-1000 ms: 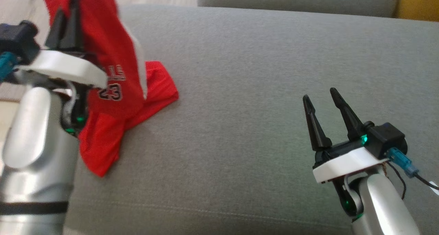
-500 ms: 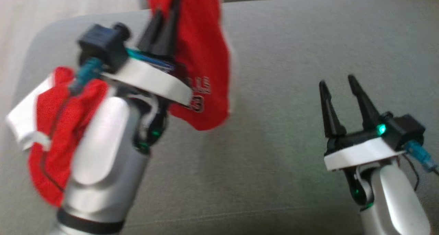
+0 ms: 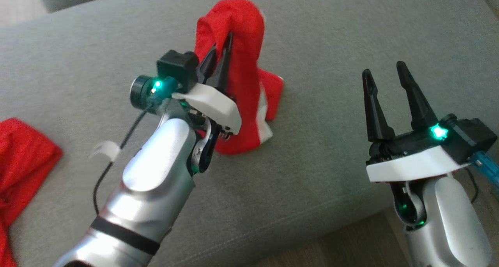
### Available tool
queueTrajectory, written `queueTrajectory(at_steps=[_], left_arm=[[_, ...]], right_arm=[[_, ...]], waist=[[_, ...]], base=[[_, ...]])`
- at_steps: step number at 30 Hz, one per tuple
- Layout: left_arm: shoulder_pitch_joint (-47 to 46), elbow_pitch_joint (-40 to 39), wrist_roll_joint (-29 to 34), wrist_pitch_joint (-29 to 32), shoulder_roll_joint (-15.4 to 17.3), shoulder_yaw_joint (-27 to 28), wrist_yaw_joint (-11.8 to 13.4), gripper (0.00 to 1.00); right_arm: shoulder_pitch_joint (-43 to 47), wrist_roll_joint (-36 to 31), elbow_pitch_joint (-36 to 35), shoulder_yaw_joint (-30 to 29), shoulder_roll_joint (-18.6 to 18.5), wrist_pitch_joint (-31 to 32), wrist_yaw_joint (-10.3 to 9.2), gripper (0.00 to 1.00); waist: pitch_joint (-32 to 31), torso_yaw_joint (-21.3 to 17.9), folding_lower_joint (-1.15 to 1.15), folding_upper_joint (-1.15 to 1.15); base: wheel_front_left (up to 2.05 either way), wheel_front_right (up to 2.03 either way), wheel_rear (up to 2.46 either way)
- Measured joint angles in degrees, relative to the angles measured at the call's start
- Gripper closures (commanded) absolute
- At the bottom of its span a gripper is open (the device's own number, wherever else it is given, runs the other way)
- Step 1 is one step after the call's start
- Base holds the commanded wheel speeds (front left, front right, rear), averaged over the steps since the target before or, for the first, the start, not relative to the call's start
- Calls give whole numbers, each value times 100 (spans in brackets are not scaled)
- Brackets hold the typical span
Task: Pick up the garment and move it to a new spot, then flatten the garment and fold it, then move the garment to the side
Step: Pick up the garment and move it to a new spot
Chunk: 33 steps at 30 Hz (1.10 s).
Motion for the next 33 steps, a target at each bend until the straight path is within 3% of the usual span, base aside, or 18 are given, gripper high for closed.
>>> queueTrajectory(at_steps=[1,5,12,19,23,25,33], left_arm=[[-65,200,-1,-11,-3,-86,40,0],[-155,712,-174,-92,-2,-305,82,0],[-199,857,-272,-160,-2,-336,54,0],[109,-90,59,-188,377,155,54,0],[710,-533,265,-198,690,309,140,0],[1449,-959,594,-198,995,320,204,0],[2864,-1941,838,-197,1124,681,477,0]], right_arm=[[0,0,-13,1,0,0,0,0],[2,0,-22,-12,0,0,0,0],[9,-30,7,-71,0,0,0,0],[63,-185,162,-190,0,0,0,0],[248,-242,247,-246,1,0,0,0],[548,-256,366,-313,2,0,0,0],[978,-313,420,-335,7,0,0,0]], waist=[[44,-59,0,0],[179,-135,1,0],[79,265,0,0],[-207,841,0,0],[-379,1095,0,0],[-581,1324,-1,0],[-970,1729,-1,0]], base=[[0,0,0],[0,0,0],[0,0,0],[0,0,0],[0,0,0],[0,0,0],[0,0,0]])
